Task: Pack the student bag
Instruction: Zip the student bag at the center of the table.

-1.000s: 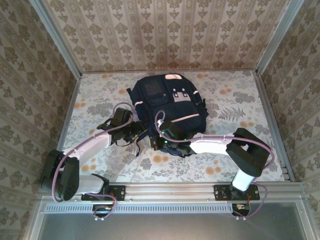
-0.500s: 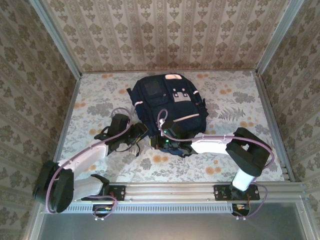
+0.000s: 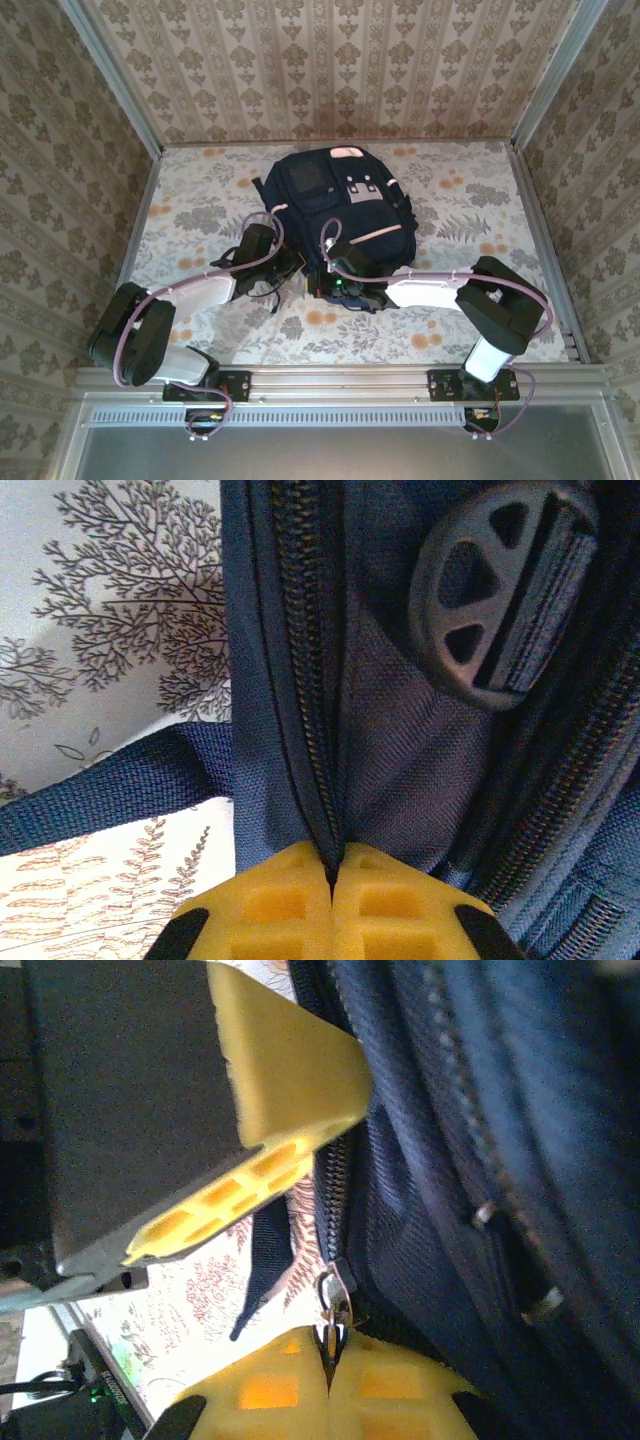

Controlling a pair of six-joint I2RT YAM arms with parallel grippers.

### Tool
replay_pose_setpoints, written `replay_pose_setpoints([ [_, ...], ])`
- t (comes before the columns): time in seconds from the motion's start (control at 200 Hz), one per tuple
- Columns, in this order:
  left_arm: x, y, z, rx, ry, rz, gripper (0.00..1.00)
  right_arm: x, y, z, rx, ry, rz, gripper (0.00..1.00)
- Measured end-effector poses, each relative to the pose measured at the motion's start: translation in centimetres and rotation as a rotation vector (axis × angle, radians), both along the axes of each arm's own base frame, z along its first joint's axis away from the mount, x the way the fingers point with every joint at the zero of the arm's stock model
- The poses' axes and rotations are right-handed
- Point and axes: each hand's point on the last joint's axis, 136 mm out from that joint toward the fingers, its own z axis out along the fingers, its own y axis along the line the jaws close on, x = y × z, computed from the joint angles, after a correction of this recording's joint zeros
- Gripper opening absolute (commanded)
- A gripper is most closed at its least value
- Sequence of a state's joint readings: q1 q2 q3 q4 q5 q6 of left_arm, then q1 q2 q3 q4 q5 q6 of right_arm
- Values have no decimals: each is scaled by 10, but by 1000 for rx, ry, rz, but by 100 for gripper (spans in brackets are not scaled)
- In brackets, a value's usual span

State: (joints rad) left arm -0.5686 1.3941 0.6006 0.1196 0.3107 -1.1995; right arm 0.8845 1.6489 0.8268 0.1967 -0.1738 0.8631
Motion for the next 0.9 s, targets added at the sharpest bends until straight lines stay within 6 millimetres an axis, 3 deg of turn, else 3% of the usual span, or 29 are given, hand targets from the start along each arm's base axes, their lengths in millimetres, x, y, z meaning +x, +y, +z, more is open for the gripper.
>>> replay_pose_setpoints([
  [0.29, 4, -3, 9, -2, -17, -14, 0, -17, -44, 15, -104, 0, -62, 0],
  [0.52, 16, 16, 11, 9, -26, 43, 0, -34, -77, 11, -186, 43, -87, 0],
  [0.9, 22, 45, 22, 42, -51, 94, 0, -17, -155, 9, -264, 75, -237, 0],
])
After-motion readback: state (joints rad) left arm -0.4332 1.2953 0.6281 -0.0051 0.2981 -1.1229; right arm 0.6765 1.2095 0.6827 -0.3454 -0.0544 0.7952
